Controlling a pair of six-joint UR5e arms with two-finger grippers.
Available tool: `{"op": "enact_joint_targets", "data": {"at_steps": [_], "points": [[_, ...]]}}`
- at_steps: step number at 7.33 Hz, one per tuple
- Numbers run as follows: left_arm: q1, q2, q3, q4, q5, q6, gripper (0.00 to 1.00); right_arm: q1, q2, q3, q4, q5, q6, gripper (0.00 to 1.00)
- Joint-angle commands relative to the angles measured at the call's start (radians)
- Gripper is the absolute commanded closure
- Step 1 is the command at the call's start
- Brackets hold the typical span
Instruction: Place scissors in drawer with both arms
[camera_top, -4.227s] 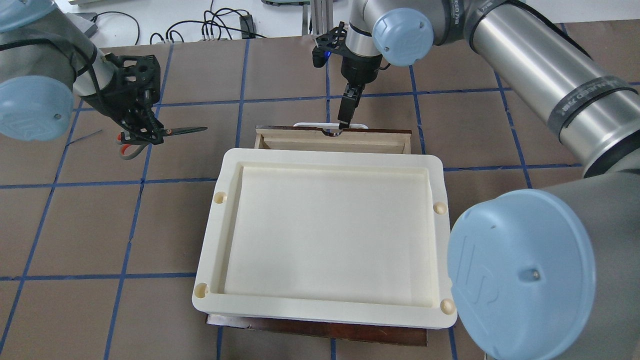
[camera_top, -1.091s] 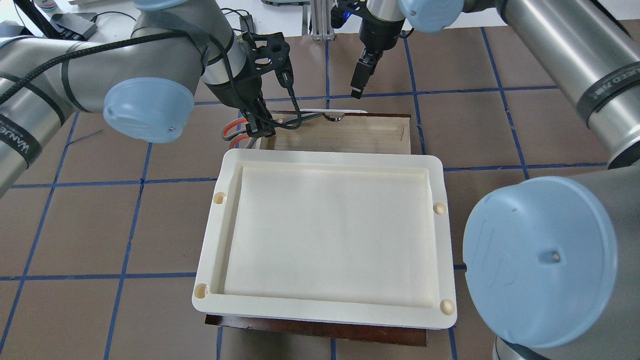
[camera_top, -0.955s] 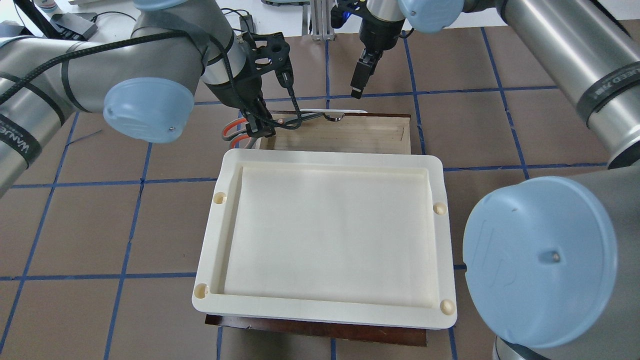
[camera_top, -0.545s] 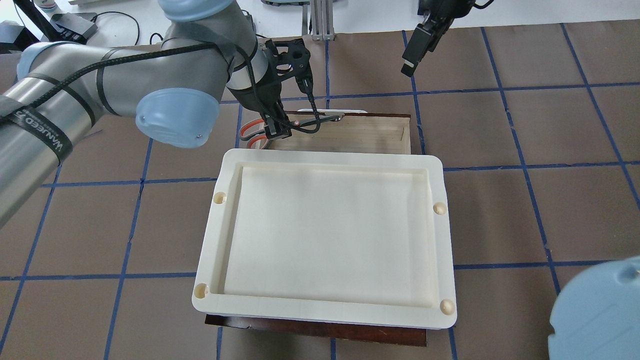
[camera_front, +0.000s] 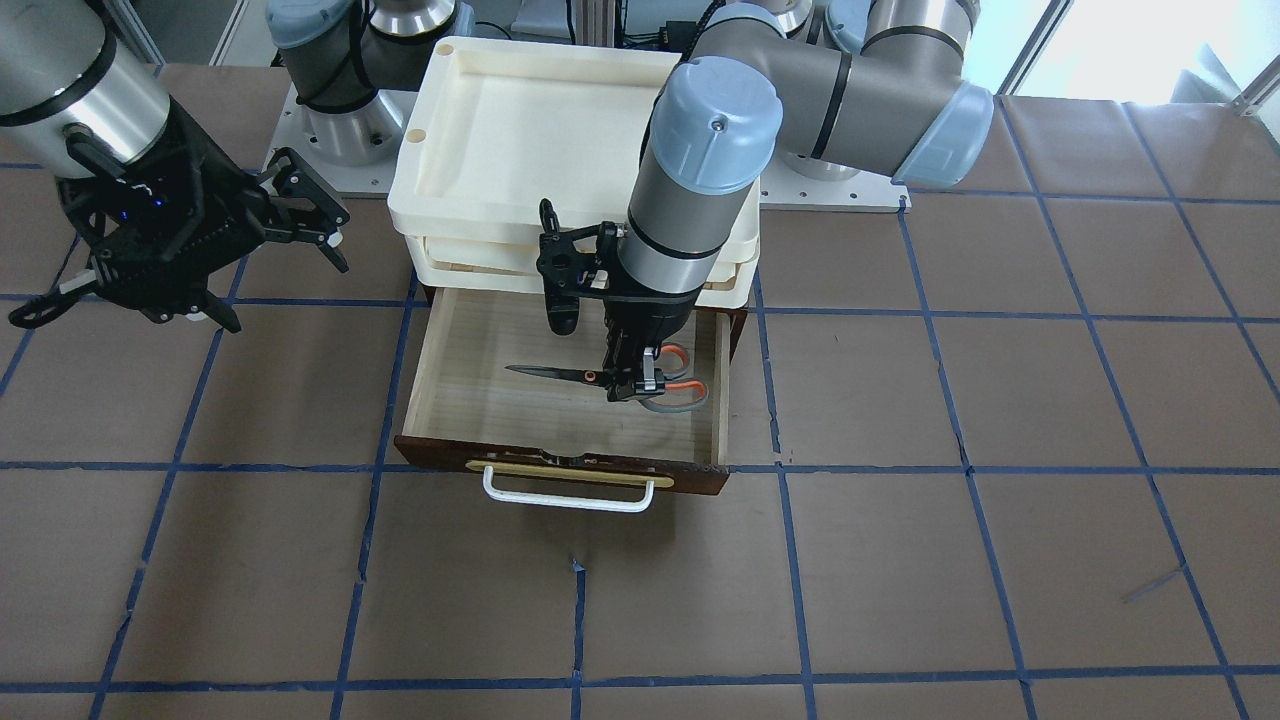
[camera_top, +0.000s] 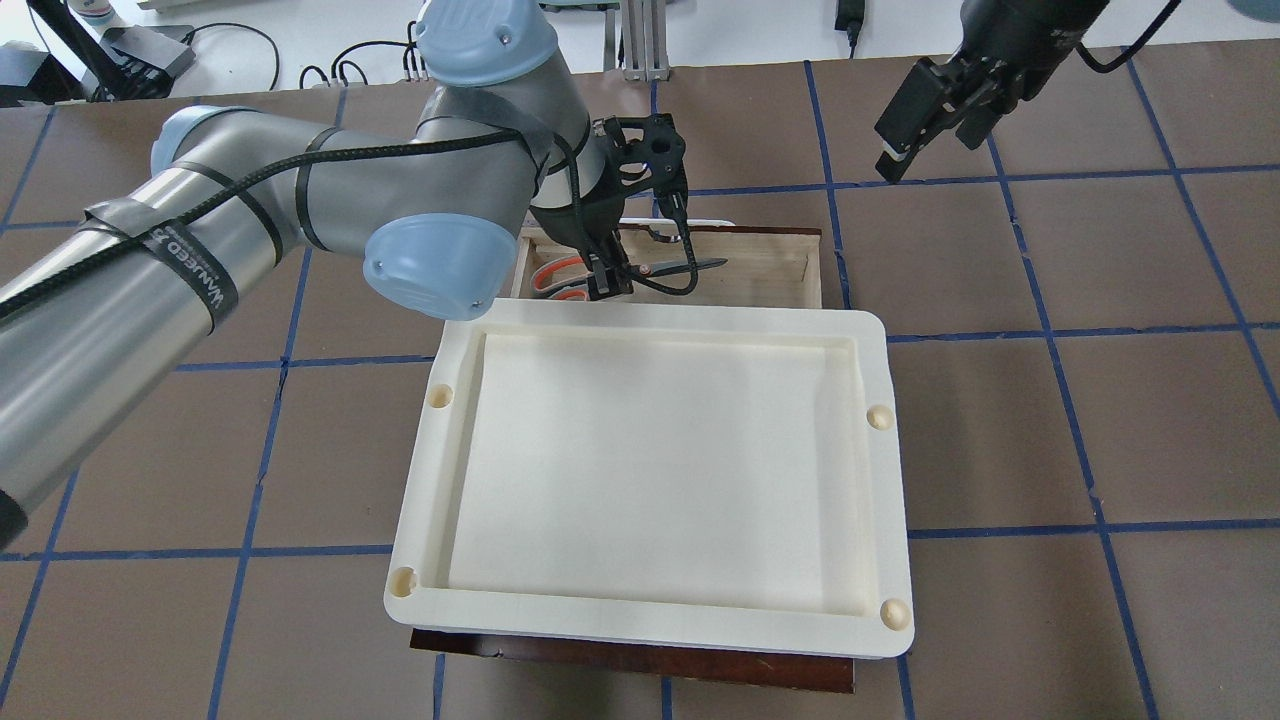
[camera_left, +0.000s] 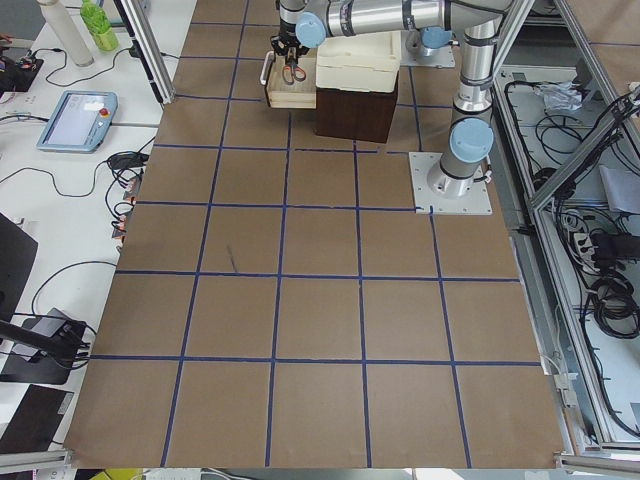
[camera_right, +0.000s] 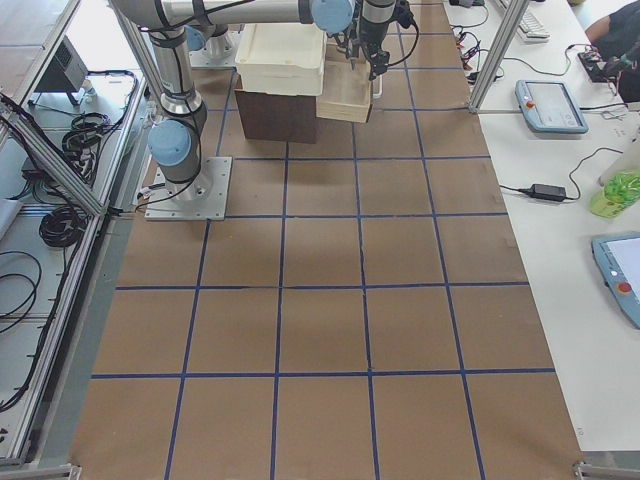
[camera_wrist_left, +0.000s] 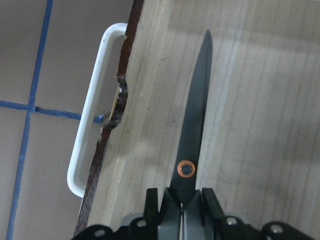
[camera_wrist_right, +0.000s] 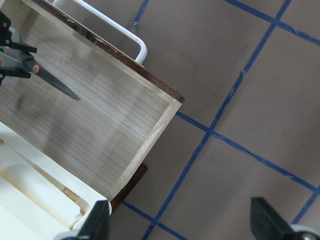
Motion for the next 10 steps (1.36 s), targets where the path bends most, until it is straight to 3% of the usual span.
{"op": "enact_joint_targets", "data": {"at_steps": [1,3,4,6,9,10], "points": [[-0.018,-0.006,-0.011,-0.001,0.002,-0.002,0.78,-0.004,-0.047,0.007,0.049,-0.089,0.17,0.0],[-0.019,-0.008,-0.012,-0.009,-0.003,-0.007,0.14,-0.004,-0.064,0.007,0.06,-0.091,0.285,0.0],[-0.019,-0.006,-0.009,-0.008,-0.001,-0.007,0.05,-0.004,-0.074,0.007,0.073,-0.091,0.295,0.0],[-0.006,0.047,0.007,-0.085,0.008,-0.011,0.05,-0.004,-0.074,0.007,0.076,-0.091,0.343,0.0],[0.205,0.231,0.003,-0.34,0.015,-0.091,0.05,-0.001,-0.075,0.002,0.079,-0.16,0.436,0.0],[0.276,0.259,-0.002,-0.353,0.069,-0.147,0.05,0.002,-0.077,0.004,0.08,-0.16,0.491,0.0]]}}
